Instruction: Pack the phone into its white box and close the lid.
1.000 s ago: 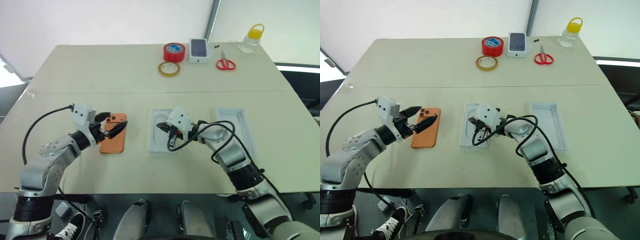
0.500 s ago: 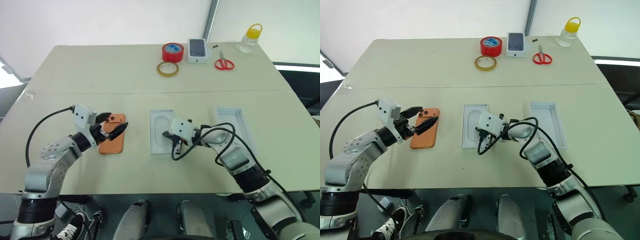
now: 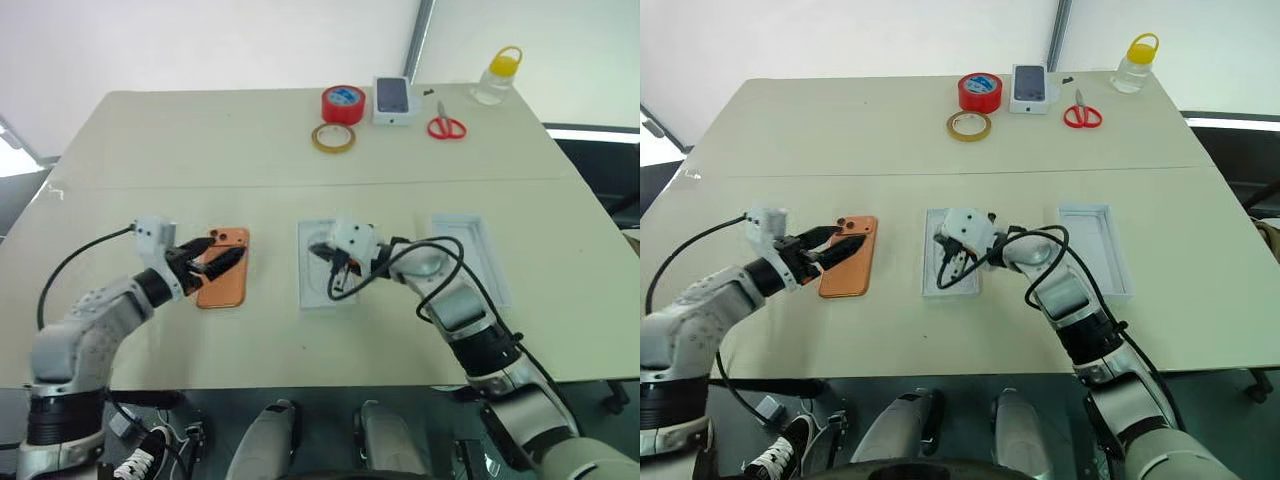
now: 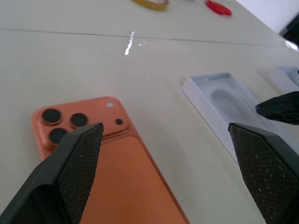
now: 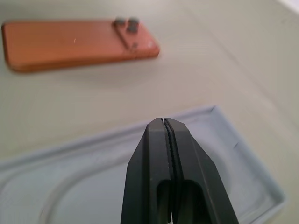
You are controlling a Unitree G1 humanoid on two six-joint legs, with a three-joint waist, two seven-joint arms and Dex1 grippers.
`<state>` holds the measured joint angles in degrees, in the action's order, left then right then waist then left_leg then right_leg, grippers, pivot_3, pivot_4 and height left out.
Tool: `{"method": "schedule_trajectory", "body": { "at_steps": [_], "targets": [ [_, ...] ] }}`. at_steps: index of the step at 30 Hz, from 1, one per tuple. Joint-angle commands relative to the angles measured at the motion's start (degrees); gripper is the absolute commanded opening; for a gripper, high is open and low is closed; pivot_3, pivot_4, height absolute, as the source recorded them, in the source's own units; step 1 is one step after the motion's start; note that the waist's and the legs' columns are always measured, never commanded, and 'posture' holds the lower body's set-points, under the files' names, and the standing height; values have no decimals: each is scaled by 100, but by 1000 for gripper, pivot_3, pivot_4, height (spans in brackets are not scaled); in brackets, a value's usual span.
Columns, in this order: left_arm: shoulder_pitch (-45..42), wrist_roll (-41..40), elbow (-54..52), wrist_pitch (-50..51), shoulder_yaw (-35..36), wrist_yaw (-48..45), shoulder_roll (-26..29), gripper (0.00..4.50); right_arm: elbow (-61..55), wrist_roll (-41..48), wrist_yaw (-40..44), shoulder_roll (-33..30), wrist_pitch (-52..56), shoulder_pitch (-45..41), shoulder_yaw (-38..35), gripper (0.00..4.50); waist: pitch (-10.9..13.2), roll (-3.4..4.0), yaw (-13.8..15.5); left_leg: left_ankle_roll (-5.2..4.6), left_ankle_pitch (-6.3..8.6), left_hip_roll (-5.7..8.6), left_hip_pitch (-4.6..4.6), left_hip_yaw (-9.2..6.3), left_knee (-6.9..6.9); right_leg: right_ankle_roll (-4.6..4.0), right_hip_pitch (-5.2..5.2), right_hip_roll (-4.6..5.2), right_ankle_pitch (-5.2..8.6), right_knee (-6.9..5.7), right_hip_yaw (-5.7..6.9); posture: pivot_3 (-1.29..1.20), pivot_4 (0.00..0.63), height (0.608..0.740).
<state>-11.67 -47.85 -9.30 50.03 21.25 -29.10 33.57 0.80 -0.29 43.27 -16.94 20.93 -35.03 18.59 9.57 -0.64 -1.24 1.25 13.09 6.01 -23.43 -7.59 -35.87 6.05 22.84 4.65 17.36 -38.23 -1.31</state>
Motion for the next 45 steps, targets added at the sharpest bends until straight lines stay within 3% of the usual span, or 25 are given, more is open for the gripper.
{"method": "schedule_trajectory", "body": {
  "at_steps": [1,9,21,45],
  "targets": [
    [-116,-592,262,571,697,143,224,4500,-125,61,-109,362,-18,-327,84,38,0,0,-7,1,0,-1,0,0,1,0,3,0,0,-1,0,0,150,740],
    [-217,-879,1417,1554,1046,236,527,4500,1048,-639,-262,1122,-303,-951,972,38,-1,-1,5,28,-16,3,0,1,-1,-2,28,1,-1,-3,-1,0,150,740],
    [-447,-709,1352,1946,644,418,210,4500,2867,-1395,-23,1589,-574,-1653,1691,38,-6,-8,-2,36,-21,3,1,1,0,-3,30,2,-2,-8,-2,0,150,740],
    [-1018,-668,1217,2688,40,821,-827,4500,3170,-1644,-78,1713,-835,-1692,1473,38,-33,6,52,38,-22,11,6,-2,-3,-3,21,5,-2,-12,0,0,150,740]
  ]
}}
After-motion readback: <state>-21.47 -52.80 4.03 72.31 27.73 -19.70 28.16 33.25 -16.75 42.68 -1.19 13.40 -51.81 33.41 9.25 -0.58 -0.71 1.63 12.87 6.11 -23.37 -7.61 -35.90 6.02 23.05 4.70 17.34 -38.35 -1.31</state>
